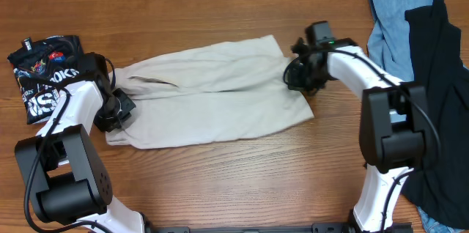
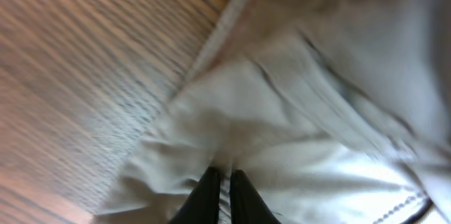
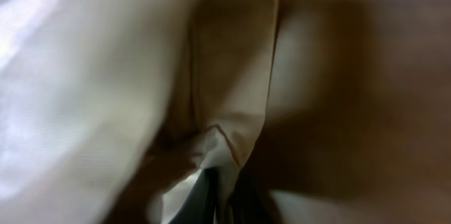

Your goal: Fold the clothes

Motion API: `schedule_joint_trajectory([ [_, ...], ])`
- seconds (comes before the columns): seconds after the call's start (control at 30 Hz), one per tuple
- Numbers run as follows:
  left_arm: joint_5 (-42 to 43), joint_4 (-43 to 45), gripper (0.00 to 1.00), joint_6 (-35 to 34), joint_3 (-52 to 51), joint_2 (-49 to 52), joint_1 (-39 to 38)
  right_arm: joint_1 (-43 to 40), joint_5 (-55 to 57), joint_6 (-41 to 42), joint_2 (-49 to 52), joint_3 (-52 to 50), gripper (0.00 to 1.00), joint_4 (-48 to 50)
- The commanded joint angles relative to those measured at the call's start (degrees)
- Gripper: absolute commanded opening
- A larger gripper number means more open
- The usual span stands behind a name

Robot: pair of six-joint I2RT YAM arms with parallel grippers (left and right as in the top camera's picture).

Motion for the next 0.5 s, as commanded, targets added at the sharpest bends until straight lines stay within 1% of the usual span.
schedule_joint_trajectory([
  [0.0, 2.8, -0.5, 0.09, 2.7, 1.3, 0.5, -0.1, -3.8, 8.8, 1.2, -1.0, -1.5, 0.04, -5.5],
  [0.1, 3.9, -0.7, 0.08, 3.1, 1.3, 0.5, -1.1, -4.8, 9.8, 1.2, -2.3, -1.5, 0.04, -11.0],
  [0.23, 7.2, 0.0, 0.08, 5.0, 1.5, -1.0, -2.4, -4.9, 9.7, 2.5, -3.9, -1.5, 0.05, -13.7],
  [0.27, 8.1, 0.2, 0.09, 5.5, 1.7, -1.7, -2.8, -4.9, 9.7, 2.4, -4.3, -1.5, 0.10, -13.8],
  [0.3, 8.3, 0.2, 0.09, 5.9, 2.1, -2.6, -3.1, -4.9, 9.7, 2.4, -4.9, -1.5, 0.20, -13.8],
  [0.4, 8.3, 0.2, 0.12, 7.2, 3.5, -5.6, -4.2, -5.0, 9.8, 2.7, -7.9, -1.5, 0.53, -13.7],
  [0.47, 8.3, 0.2, 0.14, 8.7, 4.4, -7.9, -5.3, -5.4, 9.7, 2.9, -10.8, -1.4, 0.60, -13.5],
])
